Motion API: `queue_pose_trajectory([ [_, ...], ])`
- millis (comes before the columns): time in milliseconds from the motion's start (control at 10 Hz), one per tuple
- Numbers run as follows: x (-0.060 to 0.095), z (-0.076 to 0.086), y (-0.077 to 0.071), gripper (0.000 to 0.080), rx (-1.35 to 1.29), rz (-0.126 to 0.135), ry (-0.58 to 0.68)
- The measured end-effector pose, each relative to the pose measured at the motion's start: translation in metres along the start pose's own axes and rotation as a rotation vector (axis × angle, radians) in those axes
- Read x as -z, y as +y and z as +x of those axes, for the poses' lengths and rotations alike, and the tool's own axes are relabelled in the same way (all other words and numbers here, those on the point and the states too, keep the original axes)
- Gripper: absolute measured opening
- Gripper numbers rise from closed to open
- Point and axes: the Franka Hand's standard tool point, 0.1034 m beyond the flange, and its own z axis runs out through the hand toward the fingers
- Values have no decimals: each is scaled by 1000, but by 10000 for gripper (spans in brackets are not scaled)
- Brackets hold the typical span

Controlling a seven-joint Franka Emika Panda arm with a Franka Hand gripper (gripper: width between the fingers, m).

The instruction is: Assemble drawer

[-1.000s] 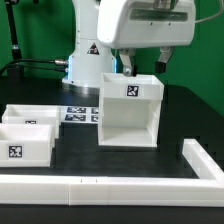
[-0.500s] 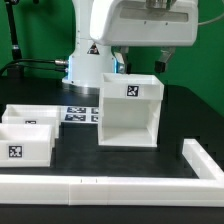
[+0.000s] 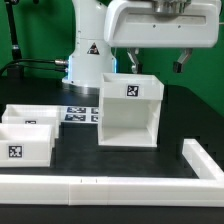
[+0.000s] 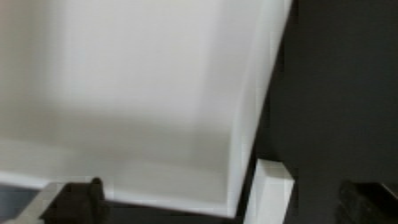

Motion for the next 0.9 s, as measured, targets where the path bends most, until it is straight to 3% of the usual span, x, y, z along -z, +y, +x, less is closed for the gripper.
queue_pose_trajectory([
  [400,0,1,2,650,-1,0,2],
  [700,-16,-17,-9,650,-67,11,4],
  [900,-23,-23,-10,650,-125,34,-4],
])
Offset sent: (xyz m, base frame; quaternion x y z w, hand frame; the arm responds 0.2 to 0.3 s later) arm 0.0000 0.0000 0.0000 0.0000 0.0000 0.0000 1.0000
